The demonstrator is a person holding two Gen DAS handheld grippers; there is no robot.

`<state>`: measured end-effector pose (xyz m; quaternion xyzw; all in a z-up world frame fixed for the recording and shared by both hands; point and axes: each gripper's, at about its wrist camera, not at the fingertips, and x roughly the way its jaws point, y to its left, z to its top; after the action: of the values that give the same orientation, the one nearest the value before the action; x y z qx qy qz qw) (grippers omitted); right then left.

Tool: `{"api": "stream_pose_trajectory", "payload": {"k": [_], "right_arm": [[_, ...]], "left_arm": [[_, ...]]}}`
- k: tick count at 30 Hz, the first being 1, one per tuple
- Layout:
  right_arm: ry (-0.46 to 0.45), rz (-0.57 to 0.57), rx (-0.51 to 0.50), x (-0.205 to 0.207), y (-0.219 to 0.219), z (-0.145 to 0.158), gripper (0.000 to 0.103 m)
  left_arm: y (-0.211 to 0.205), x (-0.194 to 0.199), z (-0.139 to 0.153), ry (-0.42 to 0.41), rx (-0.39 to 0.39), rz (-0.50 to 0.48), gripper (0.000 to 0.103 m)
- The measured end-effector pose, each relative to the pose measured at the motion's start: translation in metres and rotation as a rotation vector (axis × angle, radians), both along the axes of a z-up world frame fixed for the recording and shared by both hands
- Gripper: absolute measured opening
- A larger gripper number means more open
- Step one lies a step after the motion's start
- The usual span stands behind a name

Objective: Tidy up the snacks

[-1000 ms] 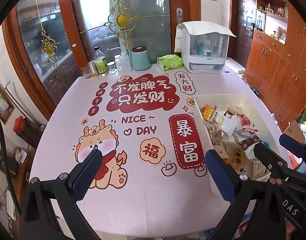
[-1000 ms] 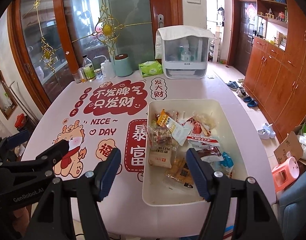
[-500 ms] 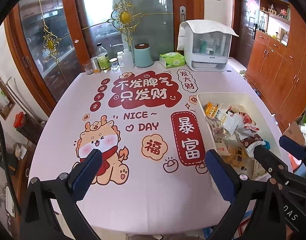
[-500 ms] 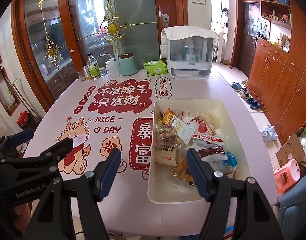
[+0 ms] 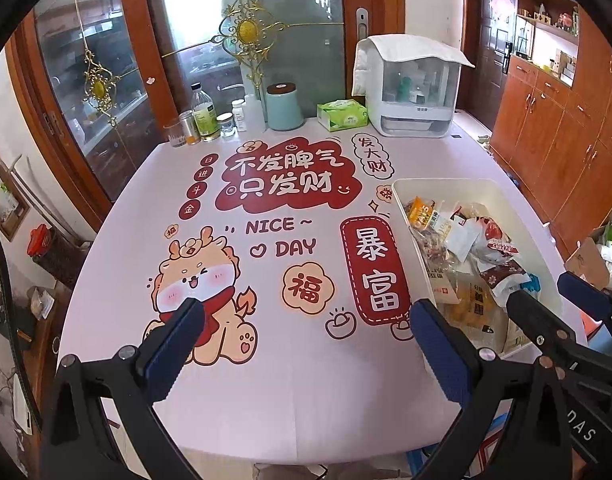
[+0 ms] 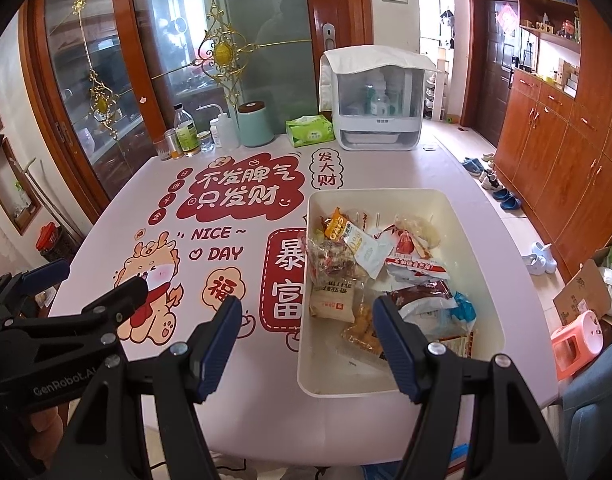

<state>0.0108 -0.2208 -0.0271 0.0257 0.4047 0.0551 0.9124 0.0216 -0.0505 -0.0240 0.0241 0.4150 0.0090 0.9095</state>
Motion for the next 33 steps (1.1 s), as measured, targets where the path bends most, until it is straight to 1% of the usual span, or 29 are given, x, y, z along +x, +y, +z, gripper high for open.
{"api": "stream_pose_trajectory", "payload": {"k": [33], "right_arm": [[0.017,-0.002,0.006,0.0025,0.0062,-0.0062,0.069]], "left_arm": [[0.0069,-0.0006,-0.0027,0.013,-0.005,0.000,0.102]]}}
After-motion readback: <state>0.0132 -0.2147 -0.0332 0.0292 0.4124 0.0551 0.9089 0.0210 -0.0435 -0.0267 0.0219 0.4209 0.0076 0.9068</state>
